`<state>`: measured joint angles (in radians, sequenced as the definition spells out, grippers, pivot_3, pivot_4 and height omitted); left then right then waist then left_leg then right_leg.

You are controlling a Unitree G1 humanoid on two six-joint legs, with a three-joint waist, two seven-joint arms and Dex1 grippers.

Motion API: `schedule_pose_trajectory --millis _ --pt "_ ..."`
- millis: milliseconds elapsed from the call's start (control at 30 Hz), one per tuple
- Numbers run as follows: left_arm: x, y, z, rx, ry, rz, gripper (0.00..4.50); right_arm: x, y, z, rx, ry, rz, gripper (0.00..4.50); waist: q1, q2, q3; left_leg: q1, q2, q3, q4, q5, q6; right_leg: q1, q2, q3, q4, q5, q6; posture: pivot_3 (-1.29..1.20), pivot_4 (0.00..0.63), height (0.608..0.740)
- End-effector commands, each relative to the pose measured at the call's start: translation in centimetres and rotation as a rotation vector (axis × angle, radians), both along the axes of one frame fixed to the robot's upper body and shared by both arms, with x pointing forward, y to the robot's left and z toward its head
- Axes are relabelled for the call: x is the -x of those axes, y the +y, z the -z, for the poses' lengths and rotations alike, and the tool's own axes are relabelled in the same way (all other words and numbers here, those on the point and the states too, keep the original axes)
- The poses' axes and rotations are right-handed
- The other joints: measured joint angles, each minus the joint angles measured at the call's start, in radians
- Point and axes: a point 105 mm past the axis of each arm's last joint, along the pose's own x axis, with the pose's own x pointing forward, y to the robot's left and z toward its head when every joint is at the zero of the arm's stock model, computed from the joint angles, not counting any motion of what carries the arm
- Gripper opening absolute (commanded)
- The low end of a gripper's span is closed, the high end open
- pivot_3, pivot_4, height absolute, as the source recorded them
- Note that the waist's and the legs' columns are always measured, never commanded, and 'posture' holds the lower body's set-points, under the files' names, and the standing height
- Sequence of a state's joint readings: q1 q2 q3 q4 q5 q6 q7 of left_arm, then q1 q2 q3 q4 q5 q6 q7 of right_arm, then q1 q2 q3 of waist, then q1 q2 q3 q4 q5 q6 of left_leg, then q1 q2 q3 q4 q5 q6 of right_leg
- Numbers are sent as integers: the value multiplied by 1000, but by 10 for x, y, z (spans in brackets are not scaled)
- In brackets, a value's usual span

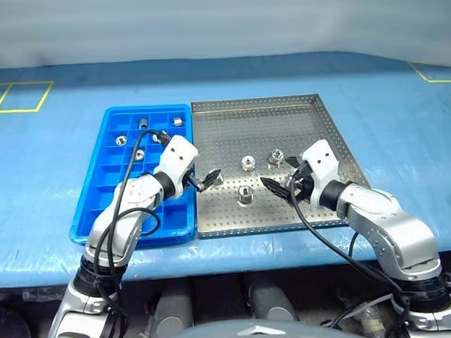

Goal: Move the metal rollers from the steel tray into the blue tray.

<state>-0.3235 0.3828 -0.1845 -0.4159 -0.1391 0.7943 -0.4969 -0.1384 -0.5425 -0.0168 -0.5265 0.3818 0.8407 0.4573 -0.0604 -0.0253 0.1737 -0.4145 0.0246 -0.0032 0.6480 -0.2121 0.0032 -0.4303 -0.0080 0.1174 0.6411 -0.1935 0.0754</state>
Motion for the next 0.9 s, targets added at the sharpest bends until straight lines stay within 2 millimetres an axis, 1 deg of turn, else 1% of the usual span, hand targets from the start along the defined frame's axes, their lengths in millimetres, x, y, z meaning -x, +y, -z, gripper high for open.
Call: schedule_pose_trajectory --millis 33,333,900 --pt "-1 -3 -10 12 -38 22 4500 1 -1 -15 -2 -60 8 4473 -1 0 0 0 0 0 0 0 0 0 0 0 0 0 0 22 150 740" --pt "1 -5 -7 5 -26 41 4500 -1 -3 -13 2 -56 18 4473 0 0 0 0 0 0 0 0 0 0 0 0 0 0 0 16 150 740" --pt "2 -12 -7 0 -16 79 4500 2 -4 -11 -7 -55 40 4473 -5 0 0 0 0 0 0 0 0 0 0 0 0 0 0 -5 150 740"
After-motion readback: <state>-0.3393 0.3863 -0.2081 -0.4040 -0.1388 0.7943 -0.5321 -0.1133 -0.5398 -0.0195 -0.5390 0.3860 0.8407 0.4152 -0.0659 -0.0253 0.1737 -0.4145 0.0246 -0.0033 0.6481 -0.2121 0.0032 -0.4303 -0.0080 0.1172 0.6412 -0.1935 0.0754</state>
